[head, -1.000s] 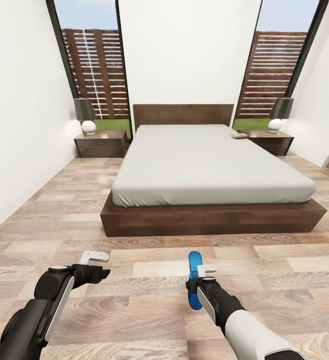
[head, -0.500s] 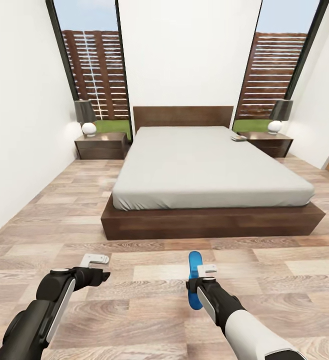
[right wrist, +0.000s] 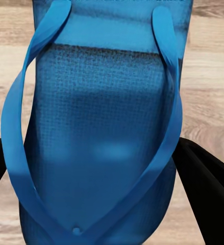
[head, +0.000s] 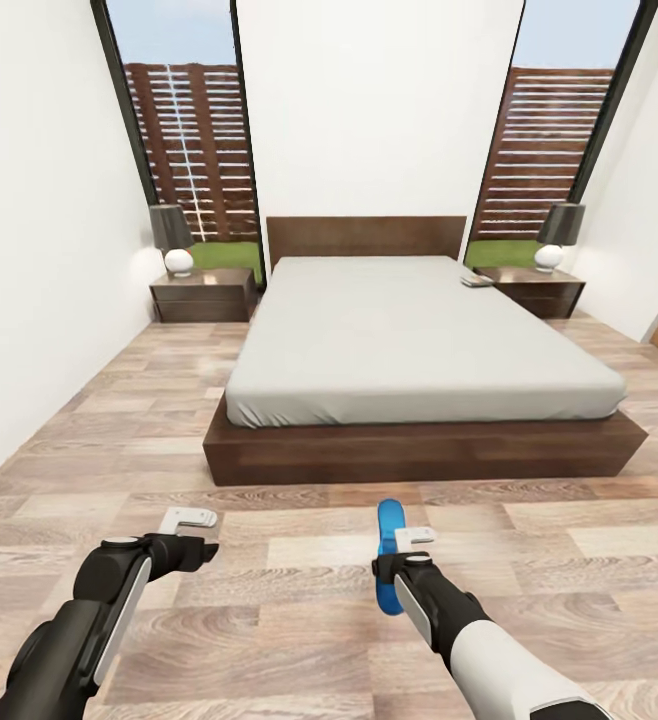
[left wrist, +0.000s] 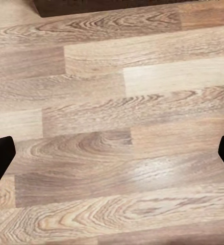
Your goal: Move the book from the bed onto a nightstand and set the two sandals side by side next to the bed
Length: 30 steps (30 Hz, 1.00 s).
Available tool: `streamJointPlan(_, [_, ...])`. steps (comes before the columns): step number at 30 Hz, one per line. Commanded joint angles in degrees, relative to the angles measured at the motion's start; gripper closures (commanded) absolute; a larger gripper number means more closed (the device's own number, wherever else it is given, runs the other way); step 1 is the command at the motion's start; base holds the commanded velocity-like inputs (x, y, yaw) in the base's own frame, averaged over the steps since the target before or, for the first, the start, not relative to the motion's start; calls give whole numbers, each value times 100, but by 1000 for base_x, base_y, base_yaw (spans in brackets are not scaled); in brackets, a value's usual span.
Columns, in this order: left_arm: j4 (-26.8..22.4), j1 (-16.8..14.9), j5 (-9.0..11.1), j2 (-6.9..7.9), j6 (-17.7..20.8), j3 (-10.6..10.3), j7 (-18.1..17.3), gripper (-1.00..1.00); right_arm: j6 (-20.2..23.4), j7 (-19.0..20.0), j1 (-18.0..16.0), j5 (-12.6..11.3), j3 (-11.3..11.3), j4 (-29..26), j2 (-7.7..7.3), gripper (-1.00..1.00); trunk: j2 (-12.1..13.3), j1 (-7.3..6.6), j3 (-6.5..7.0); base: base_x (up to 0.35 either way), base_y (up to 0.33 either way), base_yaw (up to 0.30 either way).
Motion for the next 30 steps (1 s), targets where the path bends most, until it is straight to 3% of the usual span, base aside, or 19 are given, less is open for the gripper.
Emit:
streamJointPlan(1, [-10,-3,-23,4,24,9,-26,-100,29,-40,-1,-27,45,-9,-1,100,39,-23,13,0,0,0])
streamJointPlan(30, [-5,-3,-98,2,21,-24,3,-100,3,-40,0,-28,54,-8,16,100,1202,-660,534,0,0,0])
